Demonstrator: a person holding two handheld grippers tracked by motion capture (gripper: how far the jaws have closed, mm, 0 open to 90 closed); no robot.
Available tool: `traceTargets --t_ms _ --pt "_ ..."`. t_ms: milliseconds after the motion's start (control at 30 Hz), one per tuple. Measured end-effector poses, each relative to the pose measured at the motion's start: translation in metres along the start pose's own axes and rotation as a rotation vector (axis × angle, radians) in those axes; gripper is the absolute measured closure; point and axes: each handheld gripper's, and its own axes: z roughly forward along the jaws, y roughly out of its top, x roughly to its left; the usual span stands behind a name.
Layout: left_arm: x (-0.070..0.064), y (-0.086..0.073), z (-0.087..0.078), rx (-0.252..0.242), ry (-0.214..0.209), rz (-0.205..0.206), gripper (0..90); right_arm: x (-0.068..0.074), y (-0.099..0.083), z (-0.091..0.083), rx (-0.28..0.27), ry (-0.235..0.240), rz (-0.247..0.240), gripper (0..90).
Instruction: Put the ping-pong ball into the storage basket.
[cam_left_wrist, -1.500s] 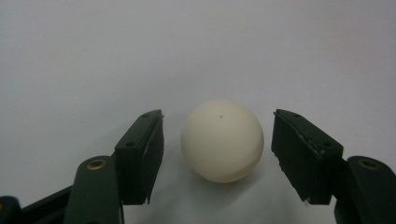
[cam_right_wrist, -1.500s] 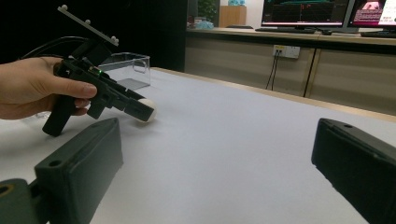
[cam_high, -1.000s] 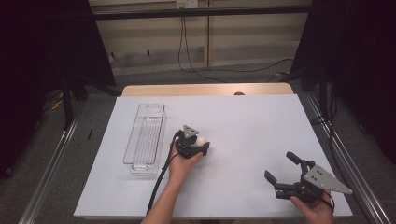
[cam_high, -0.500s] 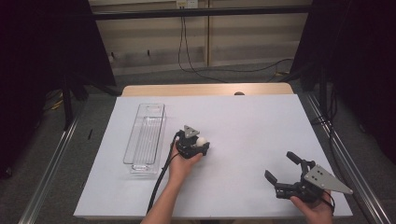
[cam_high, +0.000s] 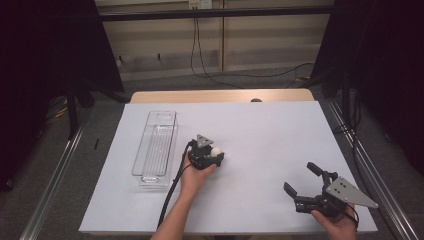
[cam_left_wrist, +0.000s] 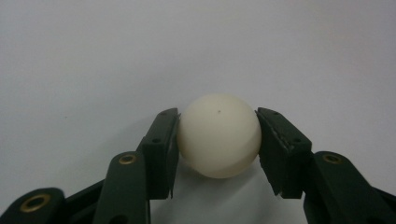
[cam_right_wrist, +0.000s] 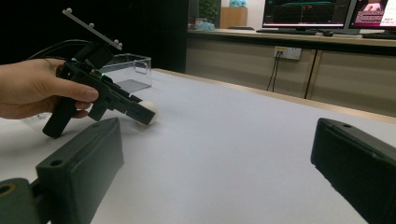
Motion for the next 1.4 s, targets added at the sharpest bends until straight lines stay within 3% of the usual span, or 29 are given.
traceTargets --t_ms 433,467,1400 --pt "0.002 0.001 -0.005 0.009 0.001 0.011 51.0 0.001 0.000 0.001 0.001 0.001 0.007 2.0" --pt "0.002 0.001 -0.005 0.006 -0.003 -0.003 51.0 0.001 0.000 0.001 -0.001 0.003 0.008 2.0" --pt "0.006 0.005 -0.014 0.005 -0.008 -0.018 51.0 0.001 0.000 0.001 0.000 0.004 0.006 2.0"
